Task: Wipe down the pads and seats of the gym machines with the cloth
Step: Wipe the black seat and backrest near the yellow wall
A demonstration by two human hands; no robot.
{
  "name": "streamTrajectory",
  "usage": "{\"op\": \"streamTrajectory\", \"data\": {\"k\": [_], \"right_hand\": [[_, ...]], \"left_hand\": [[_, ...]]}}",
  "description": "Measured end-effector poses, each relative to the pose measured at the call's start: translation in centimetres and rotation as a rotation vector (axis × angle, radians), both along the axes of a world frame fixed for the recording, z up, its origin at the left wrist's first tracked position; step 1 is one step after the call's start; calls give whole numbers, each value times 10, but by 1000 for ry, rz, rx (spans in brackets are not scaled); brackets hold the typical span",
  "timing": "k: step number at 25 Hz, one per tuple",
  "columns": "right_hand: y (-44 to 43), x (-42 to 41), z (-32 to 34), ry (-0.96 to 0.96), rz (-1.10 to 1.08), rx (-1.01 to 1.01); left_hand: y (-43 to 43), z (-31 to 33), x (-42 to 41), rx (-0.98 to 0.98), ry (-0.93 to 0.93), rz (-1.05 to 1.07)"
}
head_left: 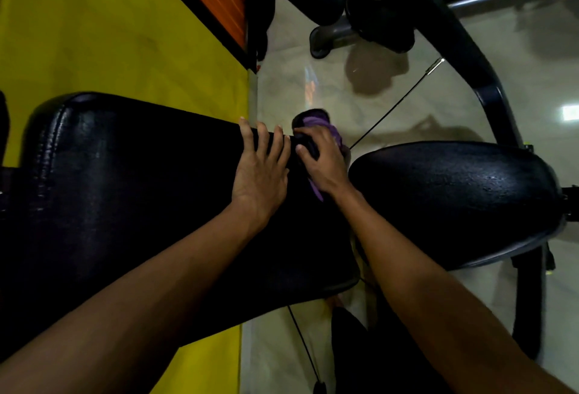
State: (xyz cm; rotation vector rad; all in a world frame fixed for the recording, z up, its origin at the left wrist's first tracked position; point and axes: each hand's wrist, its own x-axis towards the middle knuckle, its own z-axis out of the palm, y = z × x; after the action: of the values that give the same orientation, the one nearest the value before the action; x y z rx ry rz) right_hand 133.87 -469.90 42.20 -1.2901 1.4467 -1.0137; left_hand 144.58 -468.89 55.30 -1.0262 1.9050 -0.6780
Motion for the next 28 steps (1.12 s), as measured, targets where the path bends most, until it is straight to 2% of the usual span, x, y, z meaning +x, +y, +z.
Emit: {"op": "streamTrajectory", "data": {"k": [3, 5, 9, 11, 13, 16, 18, 22, 26, 28], "right_hand": [[-25, -14, 9, 9, 179, -63], [-35, -22, -3, 48, 229, -20], [-46, -54, -60, 60, 109, 343], [-48, -58, -58, 86, 74, 469], [-44, -45, -37, 55, 8, 461], [-15, -3, 0, -8, -109, 192], [25, 28, 14, -77, -150, 89], [90, 42, 2, -262, -189, 218], [62, 9, -46, -330, -363, 486], [55, 10, -33, -321, -340, 516]], "left_hand": [[0, 2, -1, 13, -19, -22], [0, 2, 0, 12, -12, -25], [0, 1, 2, 13, 0, -25], [0, 2, 2, 13, -1, -24], [1, 3, 1, 18, -4, -18], [1, 4, -1, 13, -1, -12], [1, 6, -3, 20, 17, 2], [6, 10, -3, 66, 15, 25], [22, 14, 0, 103, 18, 27], [40, 17, 4, 112, 35, 47]]}}
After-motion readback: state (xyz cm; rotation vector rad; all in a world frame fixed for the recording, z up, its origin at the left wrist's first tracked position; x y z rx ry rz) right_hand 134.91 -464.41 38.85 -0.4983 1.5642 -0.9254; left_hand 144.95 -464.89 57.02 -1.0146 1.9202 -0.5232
